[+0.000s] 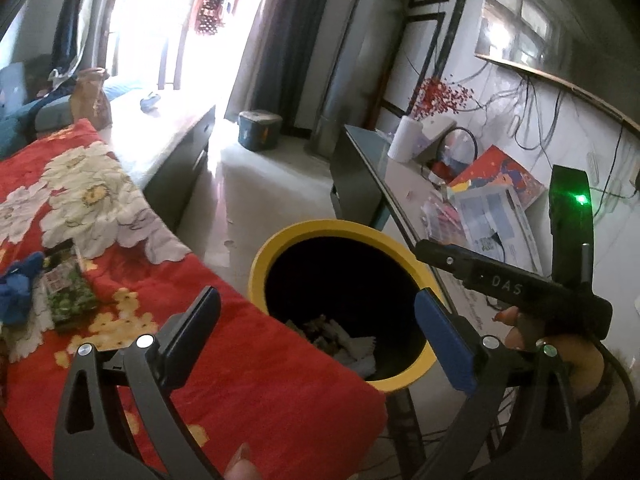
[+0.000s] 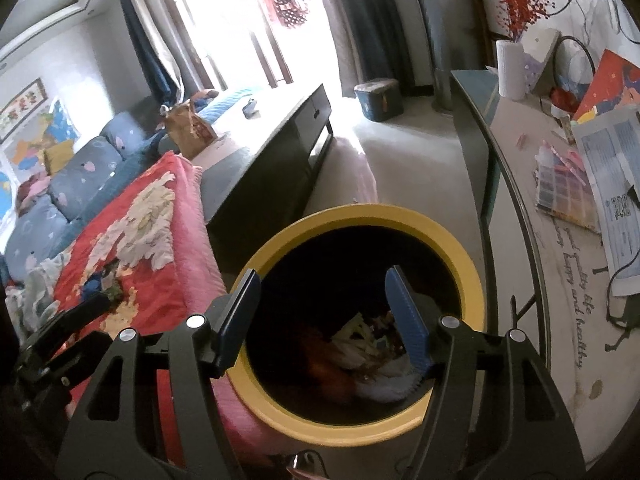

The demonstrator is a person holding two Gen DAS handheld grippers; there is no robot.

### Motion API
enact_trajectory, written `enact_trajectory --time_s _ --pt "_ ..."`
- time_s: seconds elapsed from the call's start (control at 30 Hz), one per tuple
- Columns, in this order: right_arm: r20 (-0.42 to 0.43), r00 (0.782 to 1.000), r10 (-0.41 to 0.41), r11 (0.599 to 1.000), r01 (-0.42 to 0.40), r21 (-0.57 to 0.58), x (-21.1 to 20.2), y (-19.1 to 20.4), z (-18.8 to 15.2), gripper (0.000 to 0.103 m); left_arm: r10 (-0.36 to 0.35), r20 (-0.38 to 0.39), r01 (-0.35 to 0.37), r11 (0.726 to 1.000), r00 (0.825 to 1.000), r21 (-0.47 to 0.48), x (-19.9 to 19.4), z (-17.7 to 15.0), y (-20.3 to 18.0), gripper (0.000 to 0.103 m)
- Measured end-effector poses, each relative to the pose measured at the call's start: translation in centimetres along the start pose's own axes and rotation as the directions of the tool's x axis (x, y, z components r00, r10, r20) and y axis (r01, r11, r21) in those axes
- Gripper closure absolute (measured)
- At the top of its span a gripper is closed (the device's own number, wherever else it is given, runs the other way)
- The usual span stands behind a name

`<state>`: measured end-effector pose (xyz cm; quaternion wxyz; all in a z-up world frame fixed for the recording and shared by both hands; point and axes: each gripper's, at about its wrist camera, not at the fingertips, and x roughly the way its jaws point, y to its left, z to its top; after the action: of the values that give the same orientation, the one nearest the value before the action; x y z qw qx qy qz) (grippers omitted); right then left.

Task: Collect trash
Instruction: 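Move both tools back toward the chocolate bar and green packet on the bed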

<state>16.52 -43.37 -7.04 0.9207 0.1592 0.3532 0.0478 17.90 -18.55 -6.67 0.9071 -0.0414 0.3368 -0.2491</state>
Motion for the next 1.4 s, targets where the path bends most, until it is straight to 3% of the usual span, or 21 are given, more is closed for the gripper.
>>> enact_trajectory --time_s 0.47,0.87,1.13,1.4 --pt "-0.002 0.996 0.087 0.988 -0.087 -0.129 -0.6 6.2 -0.3 0.046 0.118 0.093 -0.113 0.992 0.989 -0.060 -5.6 -0.1 4.4 0.008" --pt "-0.063 0.981 0.181 0.944 -0.192 -0.270 0.3 13.4 -1.6 0.046 0.239 0.148 -0.219 0.965 0.960 -0.142 -10.0 -0.3 9.7 0.008" --pt "-0.099 0.967 0.233 0.910 -0.253 -0.329 1.5 17.5 -2.3 0.046 0.325 0.131 -0.295 0.933 0.937 -0.207 -12.1 -1.3 14.1 0.008" --pt "-0.147 0.950 0.275 0.882 -0.310 -0.355 4.5 21.5 -2.5 0.046 0.392 0.043 -0.368 0.891 0.919 -0.267 -13.1 -2.5 18.8 0.009"
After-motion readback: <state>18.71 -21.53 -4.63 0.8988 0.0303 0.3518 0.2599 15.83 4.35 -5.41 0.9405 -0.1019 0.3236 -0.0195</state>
